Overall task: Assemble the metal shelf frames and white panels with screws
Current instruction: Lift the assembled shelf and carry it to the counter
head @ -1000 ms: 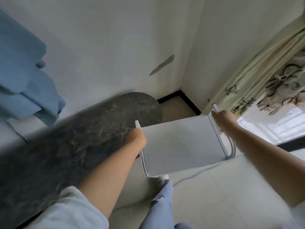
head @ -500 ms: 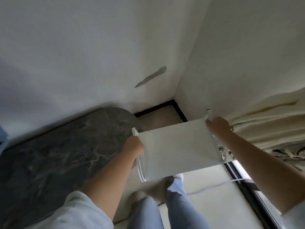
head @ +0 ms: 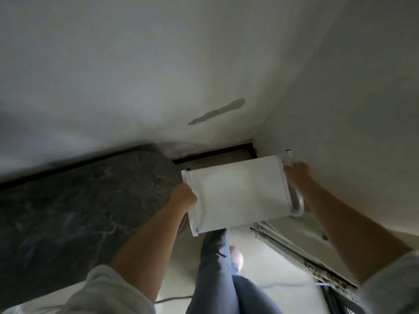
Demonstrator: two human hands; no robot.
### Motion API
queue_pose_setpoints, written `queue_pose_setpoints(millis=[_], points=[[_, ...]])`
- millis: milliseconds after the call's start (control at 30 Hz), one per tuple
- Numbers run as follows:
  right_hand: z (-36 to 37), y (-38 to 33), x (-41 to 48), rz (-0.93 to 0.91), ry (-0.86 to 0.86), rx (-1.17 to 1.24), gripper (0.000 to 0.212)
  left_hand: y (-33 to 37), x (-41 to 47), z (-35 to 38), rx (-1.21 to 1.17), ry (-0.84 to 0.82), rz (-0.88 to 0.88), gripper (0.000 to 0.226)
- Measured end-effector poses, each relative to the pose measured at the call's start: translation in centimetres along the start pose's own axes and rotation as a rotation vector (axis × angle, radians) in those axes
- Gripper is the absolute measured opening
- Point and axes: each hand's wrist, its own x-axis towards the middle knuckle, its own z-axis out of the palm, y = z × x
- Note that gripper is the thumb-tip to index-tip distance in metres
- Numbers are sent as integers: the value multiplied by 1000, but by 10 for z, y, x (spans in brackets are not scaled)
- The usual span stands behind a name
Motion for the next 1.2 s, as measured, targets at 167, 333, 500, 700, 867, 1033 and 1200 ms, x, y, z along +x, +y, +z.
queue_pose_setpoints(millis=[167,333,500,700,867,1033,1200], points=[[10,-25,48,-14,-51,-25,42,15,46,-9,-69,-3,-44,31],[20,-34,90,-32,-81,45,23,27,91,-13,-137,-2,-80,29],[22,-50,121,-84,-60,16,6,38,118,-12,-200,63,-132,27],[26,-62,137,-195,-49,-34,24,40,125,-7,-264,199,-142,28],[40,-47,135,-234,38,-97,23,43,123,10,-376,313,-71,48],[44,-40,137,-281,39,-54,20,43,116,23,-278,346,-96,73],[47,-44,144,-320,51,-27,21,47,119,21,-229,368,-99,76]])
